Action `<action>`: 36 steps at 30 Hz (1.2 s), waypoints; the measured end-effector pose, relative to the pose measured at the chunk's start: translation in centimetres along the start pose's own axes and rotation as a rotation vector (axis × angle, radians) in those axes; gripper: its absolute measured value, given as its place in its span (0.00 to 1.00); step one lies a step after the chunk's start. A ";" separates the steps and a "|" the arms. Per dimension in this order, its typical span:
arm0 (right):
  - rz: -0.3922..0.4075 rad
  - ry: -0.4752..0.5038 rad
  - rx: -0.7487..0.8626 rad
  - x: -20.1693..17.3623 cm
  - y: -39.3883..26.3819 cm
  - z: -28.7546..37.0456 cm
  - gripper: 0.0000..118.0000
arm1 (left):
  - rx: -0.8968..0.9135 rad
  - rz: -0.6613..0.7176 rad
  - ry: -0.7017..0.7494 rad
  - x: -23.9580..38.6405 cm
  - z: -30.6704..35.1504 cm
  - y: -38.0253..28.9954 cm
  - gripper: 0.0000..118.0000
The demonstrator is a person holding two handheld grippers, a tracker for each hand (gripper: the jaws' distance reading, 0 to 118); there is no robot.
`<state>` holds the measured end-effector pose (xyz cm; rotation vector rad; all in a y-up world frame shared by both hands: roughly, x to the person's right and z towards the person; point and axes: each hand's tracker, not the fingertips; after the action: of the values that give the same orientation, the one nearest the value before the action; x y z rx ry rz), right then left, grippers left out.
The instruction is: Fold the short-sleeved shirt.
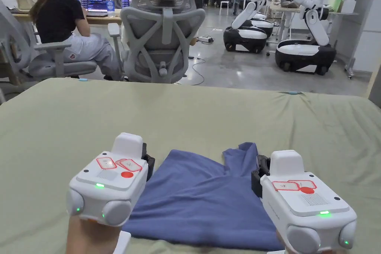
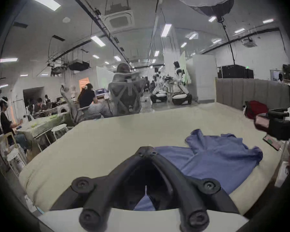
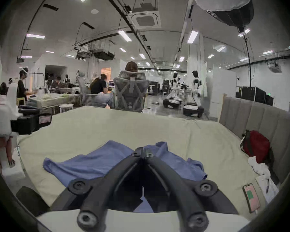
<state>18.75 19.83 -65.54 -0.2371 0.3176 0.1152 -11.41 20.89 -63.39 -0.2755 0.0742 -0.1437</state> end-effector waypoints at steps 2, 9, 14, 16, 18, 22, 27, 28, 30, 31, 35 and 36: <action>0.005 0.016 -0.007 -0.3 0.0 0.1 0.00 | -0.182 0.012 0.013 -3.1 -1.7 -0.5 0.00; 0.013 0.038 -0.024 -0.6 -0.1 0.1 0.00 | -0.642 0.305 -0.014 -13.2 -5.8 -6.5 0.07; 0.009 0.037 -0.040 -0.4 -0.1 -0.4 0.00 | -0.699 0.385 -0.032 -14.1 -6.2 -9.5 0.83; 0.006 0.037 -0.048 -0.3 -0.1 -0.7 0.00 | -0.686 0.362 -0.031 -13.2 -6.6 -10.1 0.80; 0.005 0.035 -0.055 -0.2 -0.2 -0.9 0.00 | -0.693 0.339 -0.007 -12.4 -7.3 -10.8 0.79; 0.004 0.031 -0.070 0.4 -0.4 -1.1 0.00 | -0.769 0.321 -0.048 -12.0 -9.6 -12.8 0.45; 0.008 0.012 -0.109 2.2 -0.5 -2.0 0.00 | -0.690 0.274 -0.052 -12.5 -8.5 -11.0 0.00; 0.014 0.011 -0.126 2.6 -0.5 -2.4 0.00 | -0.647 0.305 -0.057 -12.7 -7.7 -10.1 0.00; 0.011 0.012 -0.157 4.3 -0.3 -3.4 0.00 | -0.577 0.250 -0.084 -12.2 -5.9 -8.3 0.00; 0.013 0.003 -0.172 5.2 0.0 -4.1 0.00 | -0.542 0.232 -0.091 -11.9 -5.1 -7.6 0.00; 0.015 -0.051 -0.273 9.8 1.3 -9.5 0.00 | -0.513 0.177 -0.101 -10.6 -2.9 -7.2 0.00; 0.035 -0.064 -0.302 10.8 1.6 -11.4 0.00 | -0.514 0.152 -0.099 -10.3 -2.9 -7.5 0.00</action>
<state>25.39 19.31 -79.86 -0.5258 0.2402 0.2048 -22.88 14.54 -63.56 -0.7874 0.0322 0.0440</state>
